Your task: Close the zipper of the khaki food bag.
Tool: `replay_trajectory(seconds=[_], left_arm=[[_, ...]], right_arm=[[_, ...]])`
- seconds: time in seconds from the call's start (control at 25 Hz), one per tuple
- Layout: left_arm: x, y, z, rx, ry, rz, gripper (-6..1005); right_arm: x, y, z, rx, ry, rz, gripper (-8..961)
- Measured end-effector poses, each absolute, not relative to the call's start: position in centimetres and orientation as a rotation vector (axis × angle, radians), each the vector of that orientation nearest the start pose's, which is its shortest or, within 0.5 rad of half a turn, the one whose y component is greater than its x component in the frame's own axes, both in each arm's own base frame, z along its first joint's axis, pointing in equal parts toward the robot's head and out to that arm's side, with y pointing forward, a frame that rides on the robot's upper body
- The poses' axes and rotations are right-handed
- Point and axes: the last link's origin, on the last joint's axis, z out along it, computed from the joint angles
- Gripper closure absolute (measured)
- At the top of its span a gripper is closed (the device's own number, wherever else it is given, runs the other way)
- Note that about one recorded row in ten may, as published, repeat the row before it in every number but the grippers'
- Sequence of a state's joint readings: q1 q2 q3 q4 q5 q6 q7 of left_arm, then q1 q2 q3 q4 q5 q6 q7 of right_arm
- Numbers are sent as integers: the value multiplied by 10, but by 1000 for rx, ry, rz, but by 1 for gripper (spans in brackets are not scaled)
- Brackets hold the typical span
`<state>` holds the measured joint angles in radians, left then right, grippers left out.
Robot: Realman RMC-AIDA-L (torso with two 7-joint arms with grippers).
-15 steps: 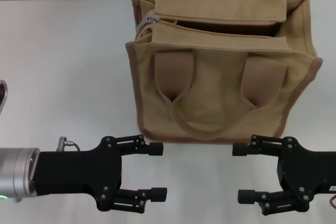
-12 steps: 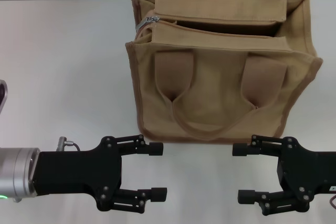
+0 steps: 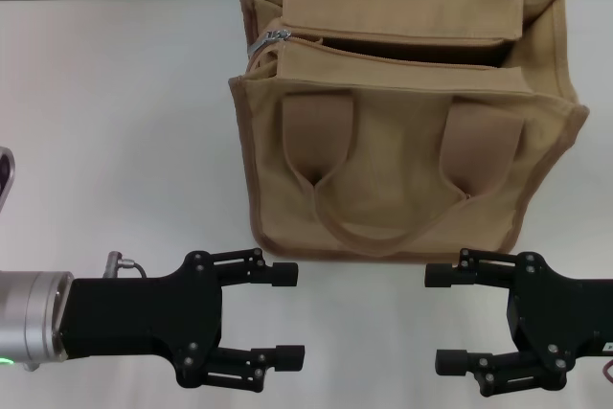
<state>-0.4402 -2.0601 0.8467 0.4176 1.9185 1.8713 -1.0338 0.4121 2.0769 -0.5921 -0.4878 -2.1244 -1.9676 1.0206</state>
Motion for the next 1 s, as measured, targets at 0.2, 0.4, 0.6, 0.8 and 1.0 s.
replay_trajectory(seconds=[0.2,0.4,0.6,0.8,1.0], left_arm=[[-263,239,-32,-3003,-379,-1076,200],[-266,245,-27,-2947,-389,-1076,207],[-282,254,-1,-2650,-387,-1136,214],[-301,262,16,-2364,-355,-1096,221],[-309,273,16,-2282,-379,-1025,228]], right_arm=[[277,229,-13,-2951,389,1073,129],[277,229,-13,-2951,390,1073,128],[278,229,-13,-2949,394,1071,129],[278,229,-13,-2945,395,1069,129],[279,230,-10,-2935,400,1074,128]])
